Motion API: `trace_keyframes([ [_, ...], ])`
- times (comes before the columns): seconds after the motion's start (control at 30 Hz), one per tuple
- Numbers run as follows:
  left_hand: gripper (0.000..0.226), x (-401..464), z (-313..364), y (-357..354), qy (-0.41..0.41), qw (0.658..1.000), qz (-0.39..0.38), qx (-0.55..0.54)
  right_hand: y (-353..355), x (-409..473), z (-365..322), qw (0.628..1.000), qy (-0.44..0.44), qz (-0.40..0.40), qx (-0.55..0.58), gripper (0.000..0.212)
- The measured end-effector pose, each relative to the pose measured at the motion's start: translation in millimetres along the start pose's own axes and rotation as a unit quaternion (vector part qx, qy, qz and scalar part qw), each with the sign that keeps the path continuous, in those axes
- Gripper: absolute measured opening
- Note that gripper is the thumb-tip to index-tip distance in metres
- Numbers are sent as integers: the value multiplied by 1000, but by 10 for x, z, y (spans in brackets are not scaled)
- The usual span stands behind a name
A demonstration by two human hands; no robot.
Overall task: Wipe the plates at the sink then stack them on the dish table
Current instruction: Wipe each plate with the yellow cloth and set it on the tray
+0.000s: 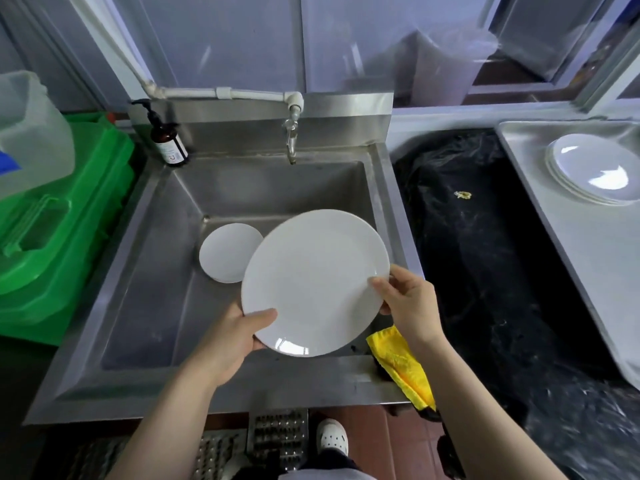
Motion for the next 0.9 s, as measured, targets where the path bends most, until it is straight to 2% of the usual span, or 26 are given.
trace_keyframes([
  [0.1, 30, 11, -60, -31, -12, 1000, 23, 6, 60, -51, 146, 999, -34, 11, -5, 19],
  [0.13, 31, 9, -84, -43, -14, 1000, 26, 6, 100, -70, 227, 997, -47, 26, -60, 17],
  [0.17, 32, 3, -106, -51, -17, 999, 30, 3, 151, -91, 322, 984, -60, 34, -163, 18],
  [0.23, 33, -1, -134, -35, -21, 999, 42, -3, 220, -184, 538, 914, -78, 1, -397, 25],
  [0.27, 33, 0, -133, -20, -23, 999, 44, -3, 219, -253, 635, 874, -84, -32, -477, 30],
  [0.33, 35, 7, -110, 12, -25, 999, 41, 1, 173, -405, 781, 818, -101, -76, -562, 48],
  [0.4, 34, 19, -84, 39, -23, 999, 40, 0, 121, -524, 852, 784, -107, -85, -606, 66],
  [0.43, 33, 22, -76, 54, -21, 999, 40, -3, 102, -551, 870, 775, -100, -82, -618, 68],
  [0.5, 32, 15, -54, 72, -15, 999, 34, -11, 108, -570, 874, 784, -89, -59, -612, 64],
  [0.63, 38, -12, 22, 126, -15, 1000, 15, -19, 190, -586, 704, 886, -50, 42, -460, 60],
  [0.73, 41, -44, 80, 170, -23, 999, 0, -23, 122, -631, 359, 930, 0, 143, -337, 59],
  [0.83, 39, -91, 148, 181, -27, 999, -8, -26, -68, -636, -146, 936, 119, 188, -271, 62],
  [0.9, 36, -128, 196, 179, -37, 999, -18, -23, -204, -599, -498, 906, 224, 195, -302, 59],
])
Point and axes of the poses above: each hand's wrist, its own x-axis towards the middle knuckle, its own y-axis out of the back of the hand, z = x × y, the point moved 2 cm from there along x, towards the middle knuckle, and after that the axes turned 11 degrees about -x, right-handed, at the moved point
